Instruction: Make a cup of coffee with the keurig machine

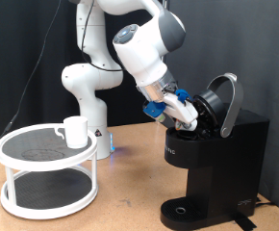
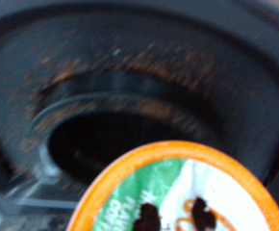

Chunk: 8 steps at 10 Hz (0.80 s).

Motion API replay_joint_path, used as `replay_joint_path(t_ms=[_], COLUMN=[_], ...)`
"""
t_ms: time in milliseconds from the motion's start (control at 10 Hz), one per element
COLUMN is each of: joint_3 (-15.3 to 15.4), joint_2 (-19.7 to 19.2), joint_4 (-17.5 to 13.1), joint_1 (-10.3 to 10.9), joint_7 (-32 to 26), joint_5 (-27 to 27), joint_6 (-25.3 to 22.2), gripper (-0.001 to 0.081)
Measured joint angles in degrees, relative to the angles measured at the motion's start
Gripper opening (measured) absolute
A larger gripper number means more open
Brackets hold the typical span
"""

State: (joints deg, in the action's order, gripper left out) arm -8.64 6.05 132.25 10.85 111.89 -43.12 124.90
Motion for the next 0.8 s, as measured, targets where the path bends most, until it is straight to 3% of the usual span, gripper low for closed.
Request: replay_joint_path(t_ms=[300, 800], joint_3=[-0.1, 0.2], joint_2=[1.7, 3.1], joint_4=[-2.4, -4.5], joint_1=[-0.5, -0.9], joint_7=[3.0, 9.6], joint_5=[1.0, 15.3], joint_6=[-1.1, -2.6], gripper=[0.036, 0.036])
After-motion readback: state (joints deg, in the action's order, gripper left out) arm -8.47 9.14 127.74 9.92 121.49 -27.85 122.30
